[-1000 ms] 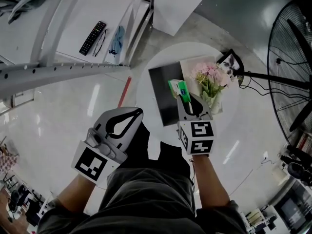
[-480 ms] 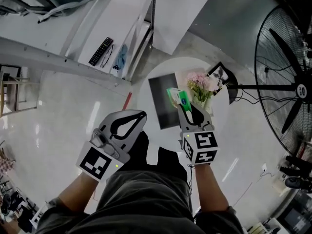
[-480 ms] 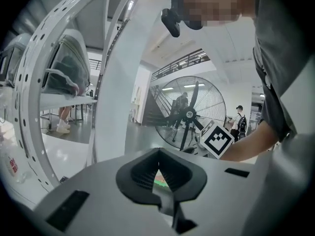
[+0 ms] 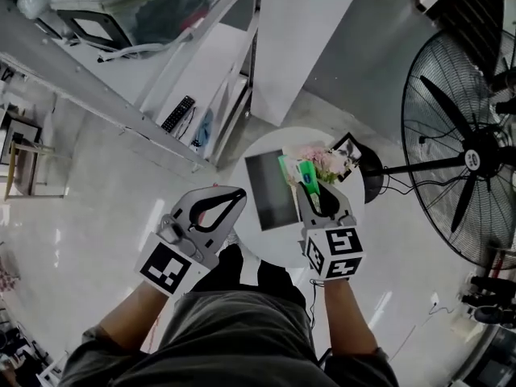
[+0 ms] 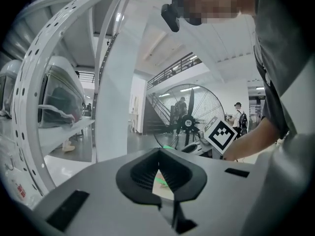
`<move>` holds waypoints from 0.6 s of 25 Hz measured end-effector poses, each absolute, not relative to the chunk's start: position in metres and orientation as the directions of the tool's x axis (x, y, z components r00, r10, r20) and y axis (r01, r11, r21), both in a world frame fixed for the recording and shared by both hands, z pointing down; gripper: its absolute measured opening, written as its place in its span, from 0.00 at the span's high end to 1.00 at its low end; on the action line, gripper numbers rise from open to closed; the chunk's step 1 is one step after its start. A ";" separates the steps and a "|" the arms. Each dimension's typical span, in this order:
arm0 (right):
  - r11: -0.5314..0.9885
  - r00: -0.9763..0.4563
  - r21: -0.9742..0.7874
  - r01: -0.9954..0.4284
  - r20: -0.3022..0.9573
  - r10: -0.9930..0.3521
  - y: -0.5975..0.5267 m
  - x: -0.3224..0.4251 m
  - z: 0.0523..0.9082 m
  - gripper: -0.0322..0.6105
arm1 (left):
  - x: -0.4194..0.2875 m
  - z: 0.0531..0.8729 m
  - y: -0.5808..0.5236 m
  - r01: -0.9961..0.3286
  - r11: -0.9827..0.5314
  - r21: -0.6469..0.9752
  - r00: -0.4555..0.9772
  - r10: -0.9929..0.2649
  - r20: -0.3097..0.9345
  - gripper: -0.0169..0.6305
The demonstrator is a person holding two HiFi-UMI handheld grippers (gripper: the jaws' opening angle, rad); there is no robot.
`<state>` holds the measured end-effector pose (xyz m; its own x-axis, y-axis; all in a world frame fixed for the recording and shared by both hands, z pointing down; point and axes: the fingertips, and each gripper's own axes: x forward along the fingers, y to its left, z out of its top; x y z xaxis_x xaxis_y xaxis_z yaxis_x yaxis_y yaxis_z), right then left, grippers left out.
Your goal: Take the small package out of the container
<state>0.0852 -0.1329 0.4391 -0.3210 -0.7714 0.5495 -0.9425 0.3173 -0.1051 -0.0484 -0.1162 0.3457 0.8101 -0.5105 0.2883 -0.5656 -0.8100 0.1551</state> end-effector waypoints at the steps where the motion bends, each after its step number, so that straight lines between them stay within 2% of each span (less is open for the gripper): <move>1: 0.320 -0.323 -0.102 -0.942 0.541 -0.777 -0.135 0.086 0.434 0.79 | -0.048 0.340 -0.118 -0.567 -0.810 0.147 0.810 -0.517 0.277 0.95; 15: 0.336 -0.346 -0.101 -0.936 0.417 -0.840 -0.135 0.091 0.350 0.79 | -0.055 0.272 -0.121 -0.584 -0.810 0.060 0.803 -0.566 0.186 0.95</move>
